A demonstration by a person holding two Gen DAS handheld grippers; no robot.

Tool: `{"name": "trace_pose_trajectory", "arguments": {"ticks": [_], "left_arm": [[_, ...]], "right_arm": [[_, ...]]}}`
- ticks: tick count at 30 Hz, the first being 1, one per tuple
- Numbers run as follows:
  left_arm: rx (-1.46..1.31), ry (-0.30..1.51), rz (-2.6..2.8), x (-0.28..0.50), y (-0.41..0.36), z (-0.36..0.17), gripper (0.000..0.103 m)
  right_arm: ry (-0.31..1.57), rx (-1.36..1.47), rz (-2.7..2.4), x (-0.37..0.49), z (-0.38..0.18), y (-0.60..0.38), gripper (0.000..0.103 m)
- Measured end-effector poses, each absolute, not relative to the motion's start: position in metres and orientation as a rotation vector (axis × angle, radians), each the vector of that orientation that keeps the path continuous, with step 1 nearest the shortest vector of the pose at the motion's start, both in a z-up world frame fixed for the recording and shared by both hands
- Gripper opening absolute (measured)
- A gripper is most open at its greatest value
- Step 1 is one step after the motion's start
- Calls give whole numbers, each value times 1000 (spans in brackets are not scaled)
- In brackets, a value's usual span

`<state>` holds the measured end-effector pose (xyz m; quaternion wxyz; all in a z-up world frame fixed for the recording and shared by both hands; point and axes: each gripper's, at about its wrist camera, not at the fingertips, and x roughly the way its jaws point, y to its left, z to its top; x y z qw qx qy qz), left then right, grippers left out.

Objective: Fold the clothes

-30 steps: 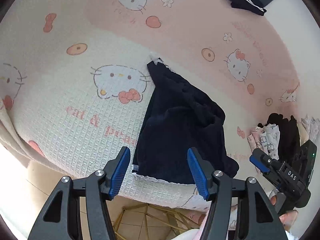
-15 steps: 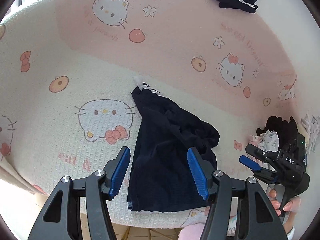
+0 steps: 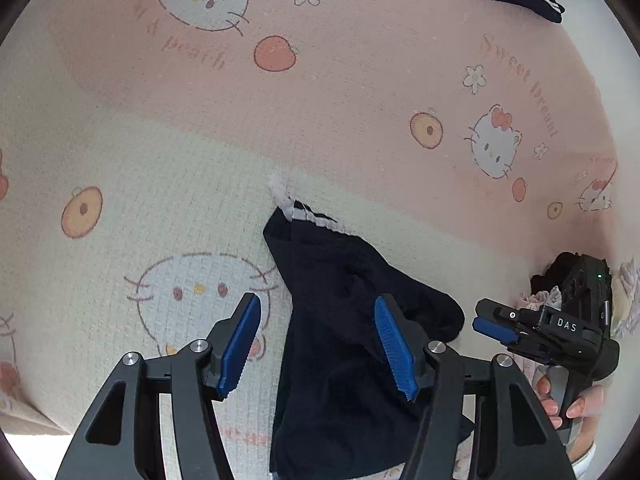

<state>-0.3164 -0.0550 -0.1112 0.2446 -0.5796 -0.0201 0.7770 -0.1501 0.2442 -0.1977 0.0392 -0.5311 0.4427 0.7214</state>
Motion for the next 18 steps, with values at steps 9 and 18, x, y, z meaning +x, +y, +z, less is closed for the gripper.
{"name": "trace_pose_trajectory", "arguments": {"ticks": [9, 18], "left_arm": [[-1680, -69, 2109, -356, -30, -143, 57], [-1722, -29, 2097, -369, -7, -170, 57]], "right_arm": [[1455, -1531, 2180, -127, -225, 260, 52], [1659, -1455, 2059, -101, -256, 291, 52]]}}
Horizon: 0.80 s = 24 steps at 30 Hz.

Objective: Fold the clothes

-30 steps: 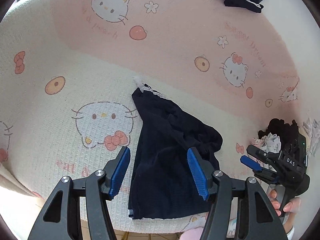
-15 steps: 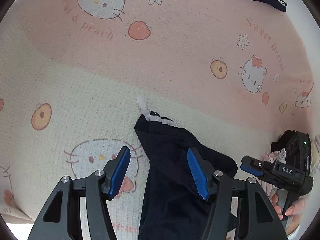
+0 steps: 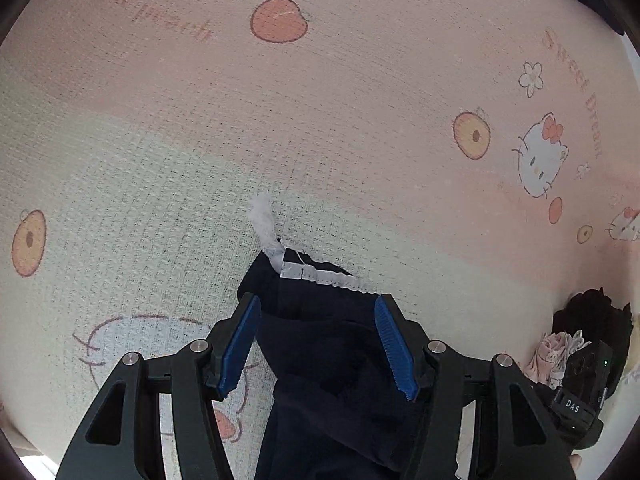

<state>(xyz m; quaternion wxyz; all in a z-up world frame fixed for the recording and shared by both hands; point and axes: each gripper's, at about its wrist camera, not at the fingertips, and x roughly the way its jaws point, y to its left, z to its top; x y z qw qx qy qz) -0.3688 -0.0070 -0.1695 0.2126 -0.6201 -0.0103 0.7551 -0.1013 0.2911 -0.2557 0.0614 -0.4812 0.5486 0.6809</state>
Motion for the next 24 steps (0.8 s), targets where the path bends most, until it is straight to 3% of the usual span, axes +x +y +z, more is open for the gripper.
{"name": "trace_pose_trajectory", "arguments": {"ticks": [12, 24], "left_arm": [[-1689, 184, 2100, -361, 9, -201, 57], [-1652, 142, 2115, -367, 1, -220, 57]], "right_arm": [[1765, -1451, 2083, -99, -271, 274, 52], [1797, -1386, 2105, -106, -276, 268, 52]]}}
